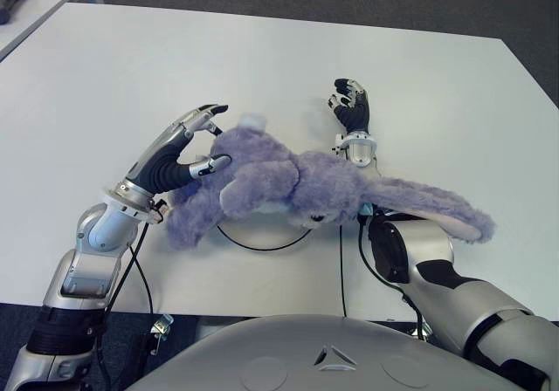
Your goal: Put the doll into the plate.
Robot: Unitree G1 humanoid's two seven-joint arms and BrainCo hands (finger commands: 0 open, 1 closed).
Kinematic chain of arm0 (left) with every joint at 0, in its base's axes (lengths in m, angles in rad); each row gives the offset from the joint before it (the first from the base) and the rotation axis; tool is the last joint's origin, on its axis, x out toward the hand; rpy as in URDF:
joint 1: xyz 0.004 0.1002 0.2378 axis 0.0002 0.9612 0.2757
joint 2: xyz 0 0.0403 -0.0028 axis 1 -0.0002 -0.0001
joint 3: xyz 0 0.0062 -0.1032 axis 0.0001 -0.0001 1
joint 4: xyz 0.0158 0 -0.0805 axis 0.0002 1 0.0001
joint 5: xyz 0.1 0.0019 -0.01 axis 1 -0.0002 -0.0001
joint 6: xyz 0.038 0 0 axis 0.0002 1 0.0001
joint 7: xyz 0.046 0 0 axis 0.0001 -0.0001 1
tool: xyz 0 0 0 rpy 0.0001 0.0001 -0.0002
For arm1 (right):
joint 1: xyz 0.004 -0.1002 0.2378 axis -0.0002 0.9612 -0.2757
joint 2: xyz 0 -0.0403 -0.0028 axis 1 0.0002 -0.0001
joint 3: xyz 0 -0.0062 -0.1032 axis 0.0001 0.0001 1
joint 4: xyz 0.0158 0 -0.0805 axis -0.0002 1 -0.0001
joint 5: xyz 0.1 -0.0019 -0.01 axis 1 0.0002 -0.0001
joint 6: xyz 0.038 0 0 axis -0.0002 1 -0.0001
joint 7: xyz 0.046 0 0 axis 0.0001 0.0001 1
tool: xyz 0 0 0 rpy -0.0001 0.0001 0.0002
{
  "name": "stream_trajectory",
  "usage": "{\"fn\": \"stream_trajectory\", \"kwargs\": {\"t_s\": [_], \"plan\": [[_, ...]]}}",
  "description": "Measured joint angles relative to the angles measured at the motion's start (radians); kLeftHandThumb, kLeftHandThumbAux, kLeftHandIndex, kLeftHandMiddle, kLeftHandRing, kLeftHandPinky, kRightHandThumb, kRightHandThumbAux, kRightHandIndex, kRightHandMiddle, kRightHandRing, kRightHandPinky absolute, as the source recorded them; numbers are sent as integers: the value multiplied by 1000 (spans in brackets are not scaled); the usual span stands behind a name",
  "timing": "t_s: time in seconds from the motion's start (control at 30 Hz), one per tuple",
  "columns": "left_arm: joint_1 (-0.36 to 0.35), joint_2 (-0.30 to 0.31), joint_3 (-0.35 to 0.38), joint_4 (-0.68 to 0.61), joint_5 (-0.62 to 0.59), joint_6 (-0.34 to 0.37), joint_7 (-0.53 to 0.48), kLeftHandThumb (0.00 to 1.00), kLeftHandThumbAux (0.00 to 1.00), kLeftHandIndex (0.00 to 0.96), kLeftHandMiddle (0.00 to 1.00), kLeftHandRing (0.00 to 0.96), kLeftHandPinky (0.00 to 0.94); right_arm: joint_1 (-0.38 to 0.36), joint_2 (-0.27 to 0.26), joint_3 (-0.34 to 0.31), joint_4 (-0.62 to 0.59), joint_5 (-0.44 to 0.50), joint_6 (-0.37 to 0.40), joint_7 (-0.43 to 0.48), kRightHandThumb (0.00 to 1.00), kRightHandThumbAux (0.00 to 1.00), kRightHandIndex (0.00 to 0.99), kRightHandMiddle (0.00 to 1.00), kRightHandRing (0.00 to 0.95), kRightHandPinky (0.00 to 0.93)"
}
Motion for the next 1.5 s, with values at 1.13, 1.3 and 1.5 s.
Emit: {"fn": "stream_trajectory", "kwargs": {"t_s": [1.13,1.3,1.5], "plan": [[-144,0,35,298,-98,-153,-52,111,243,0,0,0,0,0,-1,14,0,-9,0,-10,569,873,277,258,198,154],[-152,-2,42,309,-125,-140,-52,21,243,0,0,0,0,0,0,13,0,-8,0,-10,577,876,280,263,206,150],[-185,-9,59,314,-142,-125,-52,0,225,0,0,0,0,0,-1,12,0,-8,0,-9,584,874,282,264,211,159]]}}
